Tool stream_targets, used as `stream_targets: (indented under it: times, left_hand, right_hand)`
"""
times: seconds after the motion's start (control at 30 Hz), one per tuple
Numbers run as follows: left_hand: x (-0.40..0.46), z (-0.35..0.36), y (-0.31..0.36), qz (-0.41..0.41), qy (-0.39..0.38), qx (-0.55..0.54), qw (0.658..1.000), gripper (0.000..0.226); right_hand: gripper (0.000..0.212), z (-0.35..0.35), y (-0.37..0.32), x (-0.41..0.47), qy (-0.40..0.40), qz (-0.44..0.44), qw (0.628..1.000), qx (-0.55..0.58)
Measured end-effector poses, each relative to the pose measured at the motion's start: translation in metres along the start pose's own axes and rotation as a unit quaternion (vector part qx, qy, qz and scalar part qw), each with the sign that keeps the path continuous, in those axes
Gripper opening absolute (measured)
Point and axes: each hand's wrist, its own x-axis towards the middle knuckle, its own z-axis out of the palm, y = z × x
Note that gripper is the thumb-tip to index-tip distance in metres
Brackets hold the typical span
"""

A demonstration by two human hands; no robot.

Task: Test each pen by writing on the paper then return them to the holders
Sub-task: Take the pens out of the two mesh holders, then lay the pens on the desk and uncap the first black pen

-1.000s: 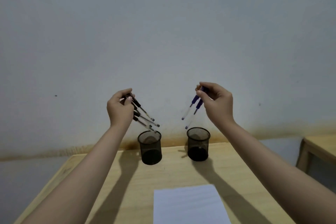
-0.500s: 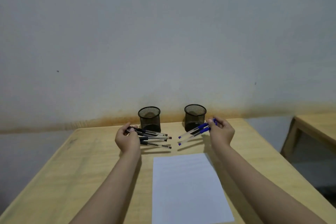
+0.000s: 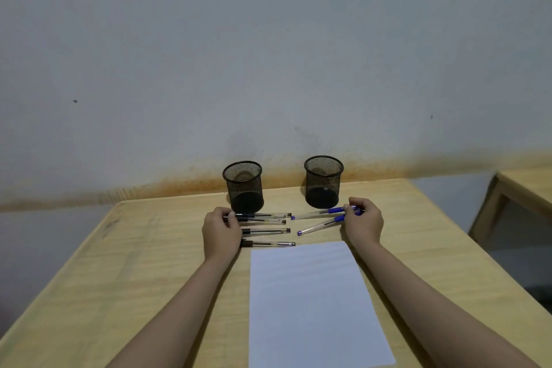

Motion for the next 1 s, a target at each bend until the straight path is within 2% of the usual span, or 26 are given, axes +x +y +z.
stream_targets:
  times: [0.17, 0.37, 0.43, 0.53, 0.67, 0.77, 0.87, 1.0]
  left_hand:
    - [-0.003, 0.003, -0.001, 0.037, -0.043, 0.073, 0.996, 0.016]
    - [-0.011, -0.015, 0.009, 0.043, -0.057, 0.001, 0.997, 0.024]
    - [-0.02, -0.028, 0.013, 0.076, -0.06, -0.026, 0.995, 0.023]
    - [-0.039, -0.043, 0.011, 0.168, -0.066, -0.049, 0.982, 0.015]
    - [-0.076, -0.058, 0.007, 0.23, -0.179, -0.04, 0.956, 0.016]
    - [-0.093, -0.063, -0.003, 0.242, -0.26, 0.046, 0.933, 0.045]
    - [-0.102, -0.064, -0.01, 0.237, -0.291, 0.113, 0.92, 0.057]
    - [-0.105, -0.067, -0.006, 0.233, -0.285, 0.119, 0.922, 0.054]
  right_hand:
    - [0.025, 0.002, 0.006, -0.002, -0.031, -0.037, 0.996, -0.071]
    - [0.023, 0.0, 0.003, -0.005, -0.042, -0.057, 0.994, -0.084]
    - [0.019, -0.004, 0.0, -0.009, -0.048, -0.094, 0.992, -0.074]
    - [0.015, -0.006, -0.006, -0.021, -0.094, -0.173, 0.978, -0.065]
    - [0.008, 0.0, -0.023, -0.043, -0.192, -0.268, 0.94, -0.088]
    - [0.012, 0.01, -0.028, -0.06, -0.267, -0.312, 0.895, -0.176]
    - [0.017, 0.023, -0.023, -0.072, -0.273, -0.314, 0.868, -0.272]
    - [0.026, 0.029, -0.021, -0.082, -0.258, -0.336, 0.837, -0.348]
